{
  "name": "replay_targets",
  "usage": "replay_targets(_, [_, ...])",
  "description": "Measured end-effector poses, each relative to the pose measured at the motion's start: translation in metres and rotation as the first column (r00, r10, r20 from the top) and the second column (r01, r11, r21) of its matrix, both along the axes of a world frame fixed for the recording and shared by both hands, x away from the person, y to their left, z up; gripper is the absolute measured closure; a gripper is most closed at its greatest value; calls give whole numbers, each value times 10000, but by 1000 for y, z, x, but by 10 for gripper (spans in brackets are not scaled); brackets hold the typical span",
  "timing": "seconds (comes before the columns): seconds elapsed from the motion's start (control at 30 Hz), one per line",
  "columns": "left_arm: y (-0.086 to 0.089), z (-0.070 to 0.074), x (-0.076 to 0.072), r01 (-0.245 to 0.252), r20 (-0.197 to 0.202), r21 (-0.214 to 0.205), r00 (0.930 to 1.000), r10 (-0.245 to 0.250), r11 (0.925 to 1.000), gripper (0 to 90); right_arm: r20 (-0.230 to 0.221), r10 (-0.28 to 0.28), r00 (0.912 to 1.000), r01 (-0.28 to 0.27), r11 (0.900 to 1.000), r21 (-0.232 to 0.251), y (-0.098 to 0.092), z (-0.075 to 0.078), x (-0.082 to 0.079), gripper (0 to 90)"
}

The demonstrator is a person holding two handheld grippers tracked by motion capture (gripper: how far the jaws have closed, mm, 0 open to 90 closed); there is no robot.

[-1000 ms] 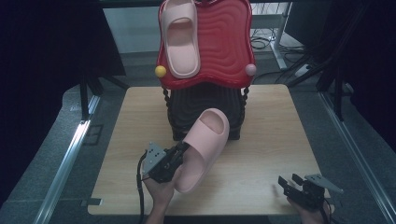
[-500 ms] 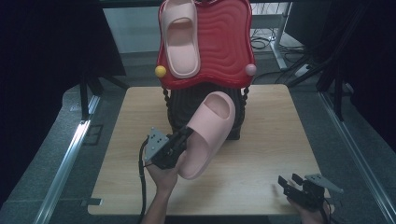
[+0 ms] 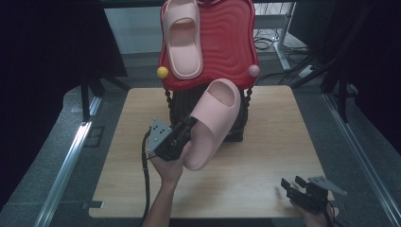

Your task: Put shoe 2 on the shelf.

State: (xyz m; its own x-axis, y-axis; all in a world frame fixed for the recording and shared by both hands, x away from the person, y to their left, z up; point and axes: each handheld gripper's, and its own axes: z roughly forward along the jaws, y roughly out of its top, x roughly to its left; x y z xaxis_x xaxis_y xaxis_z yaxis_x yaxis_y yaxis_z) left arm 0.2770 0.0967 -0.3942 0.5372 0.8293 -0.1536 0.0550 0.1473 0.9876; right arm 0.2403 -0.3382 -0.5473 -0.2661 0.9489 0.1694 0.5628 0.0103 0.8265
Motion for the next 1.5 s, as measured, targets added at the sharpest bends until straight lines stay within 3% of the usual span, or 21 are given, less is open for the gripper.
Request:
replay_targets(0.33, [-1,15,3,-8,266,157,9996,4,9999,855,-25,59,10000,-59,10000,-11,2,0,0,368])
replay_targets(0.47, [-2,23,7,24,249,30,9997,-24,10000,854,-33,110,9999,-110,9999,-2,3,0,-1,367])
replay_targets(0.93, [-6,42,17,-125,225,-809,9996,144,9966,855,48,195,9998,-195,9998,43,4,2,-2,365])
replay_targets(1.13, [-5,49,20,-316,288,-1099,9990,350,9934,855,186,178,9997,-174,9997,-190,5,3,-4,359])
replay_targets(1.3, [-5,65,24,-585,535,-1103,9965,647,9922,855,204,155,9997,-151,9997,-165,5,4,-5,358])
replay_targets(1.5, [-12,91,44,-840,672,-1074,9935,916,9907,855,297,210,9993,-201,9993,-302,7,5,-3,350])
